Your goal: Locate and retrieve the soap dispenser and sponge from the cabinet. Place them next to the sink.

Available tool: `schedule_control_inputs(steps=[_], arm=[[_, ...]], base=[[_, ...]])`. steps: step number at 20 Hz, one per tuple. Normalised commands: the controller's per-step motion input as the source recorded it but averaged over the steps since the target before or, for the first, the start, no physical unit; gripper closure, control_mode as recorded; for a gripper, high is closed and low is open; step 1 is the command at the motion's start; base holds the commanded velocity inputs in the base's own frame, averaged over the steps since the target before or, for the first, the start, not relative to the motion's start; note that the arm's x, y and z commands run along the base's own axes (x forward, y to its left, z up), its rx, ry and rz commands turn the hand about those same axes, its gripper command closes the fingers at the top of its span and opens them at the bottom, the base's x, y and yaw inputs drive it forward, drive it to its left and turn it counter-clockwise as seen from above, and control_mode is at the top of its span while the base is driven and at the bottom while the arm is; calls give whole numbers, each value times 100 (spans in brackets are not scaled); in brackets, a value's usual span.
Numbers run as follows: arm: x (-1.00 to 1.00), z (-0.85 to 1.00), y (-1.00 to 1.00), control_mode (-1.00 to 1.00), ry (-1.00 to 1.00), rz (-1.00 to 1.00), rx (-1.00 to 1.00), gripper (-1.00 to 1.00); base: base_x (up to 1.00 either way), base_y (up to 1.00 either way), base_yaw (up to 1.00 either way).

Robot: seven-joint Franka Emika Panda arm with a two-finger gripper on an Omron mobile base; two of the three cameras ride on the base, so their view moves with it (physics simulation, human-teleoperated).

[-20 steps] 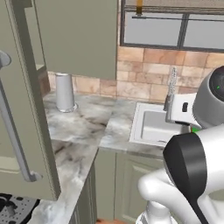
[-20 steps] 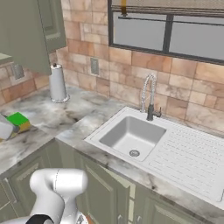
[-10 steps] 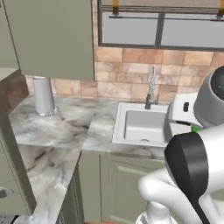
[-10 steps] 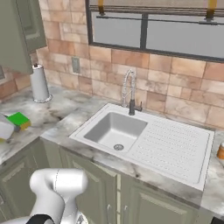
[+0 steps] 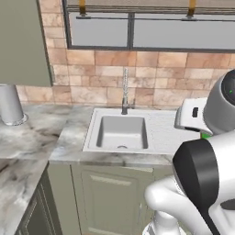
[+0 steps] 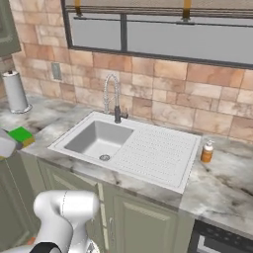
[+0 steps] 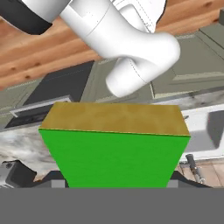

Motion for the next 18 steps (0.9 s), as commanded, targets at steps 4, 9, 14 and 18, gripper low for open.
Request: schedule_control_inputs(steps=[4,9,14,18], arm=[[0,0,0,100,0,0,0,100],[0,0,0,100,0,0,0,100],[0,0,0,100,0,0,0,100],[0,0,0,100,0,0,0,100]], base=[[4,-51,-12],[19,-46,-10],[32,-52,-11],[40,-50,-8]])
